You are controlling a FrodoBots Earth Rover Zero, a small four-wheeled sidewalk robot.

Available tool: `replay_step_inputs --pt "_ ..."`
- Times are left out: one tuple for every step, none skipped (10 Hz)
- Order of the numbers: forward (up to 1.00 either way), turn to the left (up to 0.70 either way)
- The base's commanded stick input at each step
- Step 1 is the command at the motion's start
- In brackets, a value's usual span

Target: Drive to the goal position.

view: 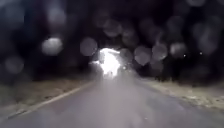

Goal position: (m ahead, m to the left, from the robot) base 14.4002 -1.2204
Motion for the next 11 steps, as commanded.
replay_step_inputs --pt "0.7 0.0" --pt "0.7 0.0" --pt "0.7 0.01" --pt "0.7 0.12" --pt "0.7 0.14" --pt "0.7 0.14" --pt "0.7 0.12" --pt "0.7 0.09" --pt "0.7 0.02" --pt "0.7 0.0" --pt "0.7 0.0"
